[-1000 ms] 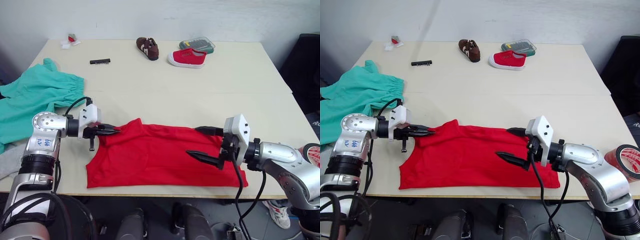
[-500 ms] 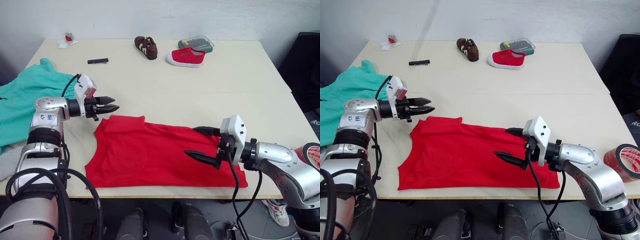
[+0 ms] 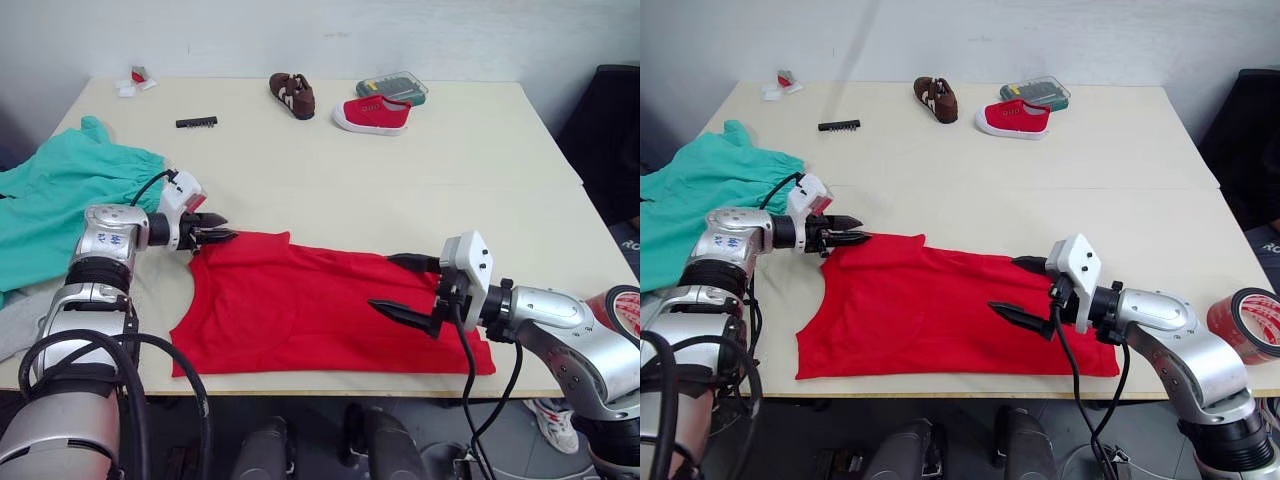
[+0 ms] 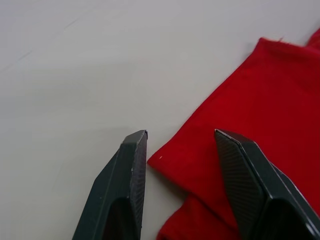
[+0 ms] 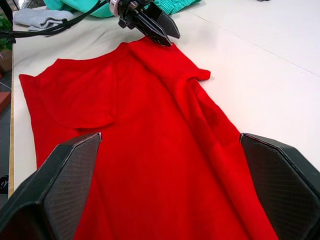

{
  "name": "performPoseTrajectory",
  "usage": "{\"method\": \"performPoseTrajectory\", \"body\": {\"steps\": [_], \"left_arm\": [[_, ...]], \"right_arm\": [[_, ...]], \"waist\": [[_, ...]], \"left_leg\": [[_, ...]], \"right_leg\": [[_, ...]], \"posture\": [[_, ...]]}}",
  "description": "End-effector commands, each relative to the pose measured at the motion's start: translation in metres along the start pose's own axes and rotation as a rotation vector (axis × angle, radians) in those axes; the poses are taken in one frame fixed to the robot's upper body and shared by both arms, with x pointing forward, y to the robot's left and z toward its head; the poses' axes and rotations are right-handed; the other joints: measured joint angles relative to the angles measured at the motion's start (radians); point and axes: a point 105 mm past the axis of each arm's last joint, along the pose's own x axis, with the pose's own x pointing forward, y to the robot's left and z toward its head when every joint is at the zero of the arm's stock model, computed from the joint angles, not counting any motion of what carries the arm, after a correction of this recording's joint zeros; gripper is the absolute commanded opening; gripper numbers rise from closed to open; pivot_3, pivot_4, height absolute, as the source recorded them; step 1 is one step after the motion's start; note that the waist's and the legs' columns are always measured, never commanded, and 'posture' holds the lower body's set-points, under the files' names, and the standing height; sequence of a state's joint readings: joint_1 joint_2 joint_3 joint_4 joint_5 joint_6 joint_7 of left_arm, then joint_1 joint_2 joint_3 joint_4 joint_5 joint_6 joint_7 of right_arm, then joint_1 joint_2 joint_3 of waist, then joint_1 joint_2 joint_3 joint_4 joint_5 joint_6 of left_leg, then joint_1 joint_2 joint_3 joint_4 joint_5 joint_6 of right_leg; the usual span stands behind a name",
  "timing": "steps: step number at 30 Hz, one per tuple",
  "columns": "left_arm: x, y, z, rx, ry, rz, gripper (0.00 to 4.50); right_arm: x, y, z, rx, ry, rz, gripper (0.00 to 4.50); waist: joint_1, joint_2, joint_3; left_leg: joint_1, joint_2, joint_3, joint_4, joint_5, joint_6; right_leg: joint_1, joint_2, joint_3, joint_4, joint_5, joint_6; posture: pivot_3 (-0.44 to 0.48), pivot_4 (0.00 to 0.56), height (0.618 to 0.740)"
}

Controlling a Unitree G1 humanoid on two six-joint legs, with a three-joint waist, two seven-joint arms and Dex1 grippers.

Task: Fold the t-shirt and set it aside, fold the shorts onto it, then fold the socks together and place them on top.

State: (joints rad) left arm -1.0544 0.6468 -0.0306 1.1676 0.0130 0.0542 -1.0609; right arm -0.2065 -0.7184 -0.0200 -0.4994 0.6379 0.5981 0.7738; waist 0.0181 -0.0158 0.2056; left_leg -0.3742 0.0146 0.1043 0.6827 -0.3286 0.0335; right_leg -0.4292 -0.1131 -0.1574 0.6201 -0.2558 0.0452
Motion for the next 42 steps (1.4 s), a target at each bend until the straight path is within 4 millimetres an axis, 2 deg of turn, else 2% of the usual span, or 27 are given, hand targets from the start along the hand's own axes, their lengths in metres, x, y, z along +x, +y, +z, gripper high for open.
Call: {"method": "performPoseTrajectory", "body": {"steps": [1,6,10,14,19,22,24,27,31,34,37,42], "left_arm": [[0.0,0.003,0.008,0.004,0.001,0.008,2.23],[0.001,-0.001,0.002,0.022,0.04,-0.024,2.23],[0.002,-0.001,0.009,-0.017,-0.025,-0.022,1.34],[0.0,-0.004,0.016,-0.001,-0.052,-0.055,0.02],[-0.004,-0.008,0.033,0.049,-0.143,-0.101,0.02],[-0.012,-0.018,0.056,0.132,-0.252,-0.189,0.02],[-0.018,-0.028,0.061,0.227,-0.28,-0.257,0.02],[-0.029,-0.051,0.043,0.36,-0.206,-0.395,0.02],[-0.044,-0.077,-0.001,0.525,-0.048,-0.514,0.02],[-0.053,-0.09,-0.032,0.572,0.035,-0.573,0.02],[-0.057,-0.091,-0.04,0.594,0.049,-0.568,0.02],[-0.057,-0.079,-0.037,0.544,0.041,-0.495,0.02]], "right_arm": [[-0.003,0.004,0.01,-0.034,-0.033,0.0,4.5],[-0.002,0.004,0.011,-0.042,-0.031,0.003,4.5],[-0.003,0.003,0.01,-0.042,-0.028,0.001,4.5],[-0.003,0.004,0.009,-0.038,-0.025,0.006,4.5],[-0.003,0.003,0.009,-0.023,-0.029,0.003,4.5],[-0.003,0.004,0.009,-0.02,-0.024,0.008,4.5],[-0.004,0.004,0.008,-0.021,-0.016,0.011,4.5],[-0.005,0.005,0.007,-0.023,-0.005,0.014,4.5],[-0.008,0.003,0.003,-0.014,0.008,0.013,4.5],[-0.006,0.003,0.001,-0.008,0.012,0.016,4.5],[-0.004,0.002,-0.001,-0.002,0.017,0.023,4.5],[-0.002,0.001,-0.006,-0.005,0.033,0.028,4.5]], "waist": [[0.001,0.0,0.0],[0.002,0.0,0.0],[0.002,0.0,0.0],[0.002,0.0,0.0],[0.002,0.0,0.0],[0.002,0.0,0.0],[0.002,0.0,0.0],[-0.004,0.0,0.0],[-0.024,0.0,0.0],[-0.02,0.0,0.0],[-0.009,0.0,0.0],[0.004,0.0,0.0]], "left_leg": [[0.0,0.0,0.0,0.0,0.0,0.0],[0.0,0.0,0.0,0.0,0.0,0.0],[0.0,0.0,0.0,0.0,0.0,0.0],[0.0,0.0,0.0,0.0,0.0,0.0],[0.0,0.0,0.0,0.0,0.0,0.0],[0.0,0.0,0.0,0.0,0.0,0.0],[0.0,0.0,0.0,0.0,0.0,0.0],[0.0,0.0,0.001,0.0,0.0,0.0],[0.001,0.0,0.002,0.0,0.0,0.0],[0.002,0.001,0.001,0.0,0.0,0.0],[0.002,0.001,-0.001,0.0,-0.001,0.0],[0.003,0.001,-0.002,0.0,-0.003,0.004]], "right_leg": [[0.0,0.0,0.0,0.0,0.0,0.0],[0.0,0.0,0.0,0.0,0.0,0.0],[0.0,0.0,0.0,0.0,0.0,0.0],[0.0,0.0,0.0,0.0,0.0,0.0],[0.0,0.0,0.0,0.0,0.0,0.0],[0.0,0.0,0.0,0.0,0.0,0.0],[0.0,0.0,0.0,0.0,0.0,0.0],[0.0,0.0,0.001,0.0,0.0,0.0],[0.0,0.0,0.002,0.0,0.0,0.0],[0.0,0.0,0.002,0.0,0.0,0.0],[0.0,-0.002,0.002,-0.002,0.0,-0.001],[0.0,-0.002,0.001,-0.001,0.001,-0.002]], "posture": [[0.0,0.15,0.74],[0.0,0.15,0.74],[0.0,0.15,0.74],[0.0,0.15,0.74],[0.0,0.15,0.74],[0.0,0.15,0.74],[0.0,0.15,0.74],[0.0,0.15,0.74],[0.0,0.15,0.74],[0.0,0.15,0.74],[0.0,0.15,0.74],[0.0,0.15,0.74]]}}
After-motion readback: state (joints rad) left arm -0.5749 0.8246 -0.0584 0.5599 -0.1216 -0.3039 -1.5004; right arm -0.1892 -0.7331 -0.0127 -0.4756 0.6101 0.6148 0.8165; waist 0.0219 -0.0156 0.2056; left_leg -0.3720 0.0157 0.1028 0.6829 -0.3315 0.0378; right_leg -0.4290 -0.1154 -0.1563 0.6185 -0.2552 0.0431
